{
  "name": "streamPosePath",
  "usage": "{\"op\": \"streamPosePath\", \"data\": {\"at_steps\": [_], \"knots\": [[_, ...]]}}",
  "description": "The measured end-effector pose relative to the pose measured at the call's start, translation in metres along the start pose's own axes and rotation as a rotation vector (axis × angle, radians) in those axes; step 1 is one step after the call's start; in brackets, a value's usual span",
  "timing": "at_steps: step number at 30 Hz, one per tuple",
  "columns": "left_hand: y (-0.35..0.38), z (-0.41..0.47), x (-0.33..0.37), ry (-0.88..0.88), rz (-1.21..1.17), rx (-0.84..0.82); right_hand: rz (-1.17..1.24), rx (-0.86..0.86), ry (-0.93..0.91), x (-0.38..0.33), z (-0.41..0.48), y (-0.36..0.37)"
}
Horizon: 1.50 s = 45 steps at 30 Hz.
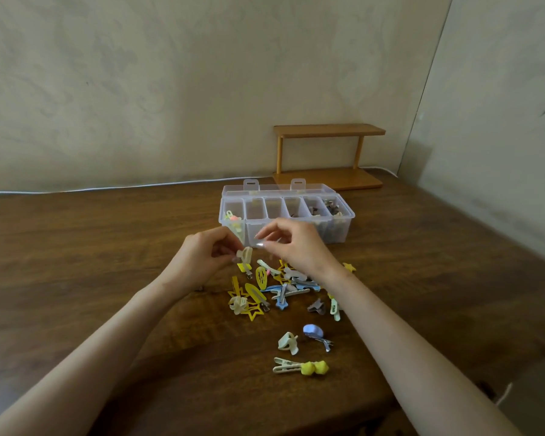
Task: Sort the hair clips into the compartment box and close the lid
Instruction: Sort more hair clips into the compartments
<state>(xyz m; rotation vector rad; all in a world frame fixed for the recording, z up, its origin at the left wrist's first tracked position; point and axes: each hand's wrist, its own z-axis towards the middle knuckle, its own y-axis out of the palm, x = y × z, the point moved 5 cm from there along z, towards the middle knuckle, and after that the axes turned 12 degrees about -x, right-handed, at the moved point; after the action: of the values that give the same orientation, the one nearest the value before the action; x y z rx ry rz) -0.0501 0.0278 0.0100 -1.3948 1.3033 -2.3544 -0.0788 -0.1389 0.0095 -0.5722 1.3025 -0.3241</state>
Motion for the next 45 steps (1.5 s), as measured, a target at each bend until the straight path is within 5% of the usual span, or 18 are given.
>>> {"op": "streamPosePath", "data": {"at_steps": [9, 15, 22, 31, 37, 41, 45], "knots": [[0.004, 0.000, 0.007, 0.033, 0.007, -0.001, 0.174, -0.061, 0.002, 0.001, 0.000, 0.016], [-0.016, 0.000, -0.011, -0.111, 0.206, -0.048, 0.189, 0.070, -0.012, 0.008, -0.002, -0.009], [-0.025, -0.009, -0.034, -0.363, 0.318, -0.392, -0.034, 0.452, 0.050, 0.020, 0.010, -0.070], [-0.021, -0.014, -0.039, -0.343, 0.254, -0.587, -0.161, 0.491, 0.036, 0.022, 0.023, -0.074], [-0.020, -0.006, -0.032, -0.224, 0.262, -0.429, -0.047, 0.485, -0.090, 0.008, 0.001, -0.055], [-0.015, -0.001, -0.018, -0.136, 0.130, -0.250, 0.058, 0.308, -0.111, -0.001, -0.006, -0.032], [-0.004, 0.000, -0.011, -0.066, -0.044, -0.240, 0.046, 0.128, -0.117, -0.002, -0.005, -0.012]]}}
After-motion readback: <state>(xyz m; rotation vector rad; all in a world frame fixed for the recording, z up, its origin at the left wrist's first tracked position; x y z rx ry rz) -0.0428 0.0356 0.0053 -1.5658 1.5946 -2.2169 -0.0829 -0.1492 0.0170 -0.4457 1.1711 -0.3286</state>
